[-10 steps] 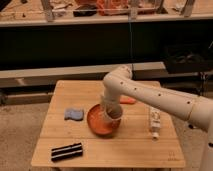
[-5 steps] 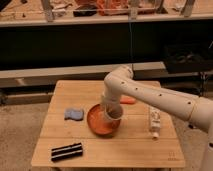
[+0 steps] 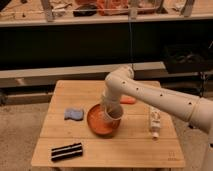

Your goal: Place the ceramic cup in the ceramic bowl

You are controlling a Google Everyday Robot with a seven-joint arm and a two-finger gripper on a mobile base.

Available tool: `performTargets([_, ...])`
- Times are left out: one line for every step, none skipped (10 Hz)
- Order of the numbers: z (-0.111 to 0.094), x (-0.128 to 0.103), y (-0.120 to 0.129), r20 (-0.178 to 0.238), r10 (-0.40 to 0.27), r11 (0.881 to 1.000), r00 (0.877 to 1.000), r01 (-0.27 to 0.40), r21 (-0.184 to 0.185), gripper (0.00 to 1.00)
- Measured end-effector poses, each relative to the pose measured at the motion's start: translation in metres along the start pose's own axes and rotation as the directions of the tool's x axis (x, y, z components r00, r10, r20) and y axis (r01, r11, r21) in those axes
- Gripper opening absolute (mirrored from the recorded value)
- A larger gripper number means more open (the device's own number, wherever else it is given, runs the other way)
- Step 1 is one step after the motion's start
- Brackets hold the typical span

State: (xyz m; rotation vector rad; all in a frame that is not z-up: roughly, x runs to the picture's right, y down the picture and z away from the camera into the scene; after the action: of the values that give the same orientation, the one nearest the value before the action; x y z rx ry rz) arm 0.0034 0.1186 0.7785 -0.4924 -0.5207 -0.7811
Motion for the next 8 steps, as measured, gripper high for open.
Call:
performTargets([0.0, 0.0001, -0.0001, 0.002, -0.004, 1.0, 1.0, 0.004, 0.001, 0.79])
performTargets([0.0004, -0.0003, -0.0007, 0.004, -0.008, 1.0, 1.0, 0.008, 0.003, 0.8])
performTargets([0.0006, -0.0007, -0.0011, 0.007, -0.014, 1.0, 1.0, 0.014, 0.005, 0.8])
performTargets([0.0004, -0.0005, -0.0014, 0.008, -0.016, 1.0, 1.0, 0.016, 0.005, 0.8])
performTargets([0.0007, -0.0004, -0.0014, 0.01, -0.019, 1.0, 1.0, 0.019, 0.006, 0.8])
performTargets([0.0004, -0.0001, -0.0014, 0.011, -0.022, 1.0, 1.0, 0.022, 0.009, 0.8])
performTargets([0.0006, -0.0004, -0.0015, 0.013, -0.027, 1.0, 1.0, 0.026, 0.01, 0.8])
performTargets([0.0008, -0.0005, -0.0013, 0.016, -0.029, 1.0, 0.999, 0.029, 0.01, 0.8])
